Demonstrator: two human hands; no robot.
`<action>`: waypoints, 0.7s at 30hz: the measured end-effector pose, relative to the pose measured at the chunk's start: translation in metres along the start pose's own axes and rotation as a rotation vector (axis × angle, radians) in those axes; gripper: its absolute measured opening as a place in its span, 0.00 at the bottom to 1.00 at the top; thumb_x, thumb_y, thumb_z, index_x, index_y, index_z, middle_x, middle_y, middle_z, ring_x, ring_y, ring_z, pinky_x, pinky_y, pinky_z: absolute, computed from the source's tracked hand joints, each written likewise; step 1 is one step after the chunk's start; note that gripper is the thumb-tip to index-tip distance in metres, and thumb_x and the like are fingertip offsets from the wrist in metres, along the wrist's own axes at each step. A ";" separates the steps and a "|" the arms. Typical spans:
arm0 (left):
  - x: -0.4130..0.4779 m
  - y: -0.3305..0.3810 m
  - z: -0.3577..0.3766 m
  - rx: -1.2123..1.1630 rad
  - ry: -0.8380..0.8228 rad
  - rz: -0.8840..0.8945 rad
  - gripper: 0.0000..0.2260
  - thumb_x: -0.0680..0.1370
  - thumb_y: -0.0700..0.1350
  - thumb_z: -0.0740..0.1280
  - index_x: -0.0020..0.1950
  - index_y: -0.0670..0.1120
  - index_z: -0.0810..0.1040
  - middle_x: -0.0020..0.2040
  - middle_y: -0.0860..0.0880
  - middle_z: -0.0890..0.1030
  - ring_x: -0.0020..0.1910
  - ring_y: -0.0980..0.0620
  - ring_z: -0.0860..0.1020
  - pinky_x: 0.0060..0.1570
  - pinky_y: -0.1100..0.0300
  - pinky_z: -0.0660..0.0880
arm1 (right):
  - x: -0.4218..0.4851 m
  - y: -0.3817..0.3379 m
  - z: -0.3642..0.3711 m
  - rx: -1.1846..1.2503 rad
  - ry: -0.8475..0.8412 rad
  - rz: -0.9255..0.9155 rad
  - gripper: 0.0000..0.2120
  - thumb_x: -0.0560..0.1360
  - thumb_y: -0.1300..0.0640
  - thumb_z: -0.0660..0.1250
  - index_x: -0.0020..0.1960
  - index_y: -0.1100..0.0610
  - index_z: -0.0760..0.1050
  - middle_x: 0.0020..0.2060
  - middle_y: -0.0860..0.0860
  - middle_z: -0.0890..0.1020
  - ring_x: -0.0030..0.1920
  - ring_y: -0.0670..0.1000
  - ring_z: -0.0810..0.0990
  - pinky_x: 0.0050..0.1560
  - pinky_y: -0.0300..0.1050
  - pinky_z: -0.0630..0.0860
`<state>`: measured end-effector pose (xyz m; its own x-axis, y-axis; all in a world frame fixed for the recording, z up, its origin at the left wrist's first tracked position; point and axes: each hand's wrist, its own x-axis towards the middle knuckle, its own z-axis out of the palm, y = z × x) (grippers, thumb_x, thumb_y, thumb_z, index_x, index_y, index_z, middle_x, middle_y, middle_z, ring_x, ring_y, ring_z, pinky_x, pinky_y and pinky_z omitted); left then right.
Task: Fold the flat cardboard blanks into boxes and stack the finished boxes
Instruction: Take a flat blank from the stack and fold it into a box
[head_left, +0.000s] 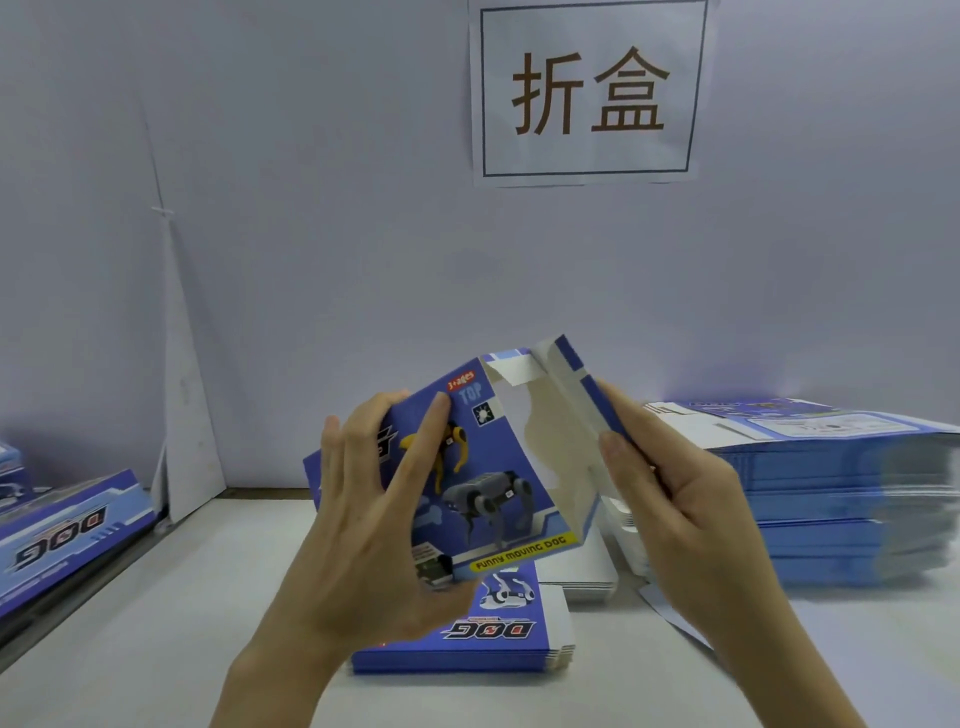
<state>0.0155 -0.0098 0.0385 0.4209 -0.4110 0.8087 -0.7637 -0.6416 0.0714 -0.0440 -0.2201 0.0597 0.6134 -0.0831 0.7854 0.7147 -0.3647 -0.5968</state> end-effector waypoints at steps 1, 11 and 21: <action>0.001 0.002 0.000 0.011 0.014 0.012 0.55 0.58 0.61 0.75 0.76 0.54 0.47 0.70 0.48 0.55 0.70 0.43 0.58 0.51 0.32 0.75 | -0.001 0.000 0.003 0.020 -0.008 -0.005 0.18 0.77 0.55 0.61 0.64 0.39 0.72 0.53 0.31 0.81 0.54 0.34 0.79 0.51 0.27 0.73; 0.003 0.012 0.006 0.023 0.023 0.006 0.53 0.59 0.65 0.72 0.76 0.53 0.47 0.71 0.47 0.56 0.72 0.47 0.56 0.63 0.26 0.60 | -0.005 -0.003 0.017 0.134 -0.035 0.081 0.16 0.79 0.48 0.63 0.66 0.39 0.72 0.66 0.40 0.77 0.70 0.43 0.70 0.54 0.41 0.80; 0.005 0.026 0.014 0.075 -0.023 0.041 0.53 0.60 0.65 0.69 0.79 0.53 0.46 0.71 0.42 0.57 0.73 0.44 0.56 0.69 0.33 0.49 | -0.009 -0.008 0.016 0.057 -0.042 0.045 0.21 0.75 0.48 0.68 0.65 0.39 0.67 0.60 0.35 0.77 0.53 0.45 0.83 0.42 0.37 0.82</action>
<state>0.0043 -0.0376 0.0359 0.4020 -0.4524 0.7961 -0.7420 -0.6703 -0.0062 -0.0492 -0.2014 0.0547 0.6580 -0.0588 0.7507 0.7035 -0.3076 -0.6407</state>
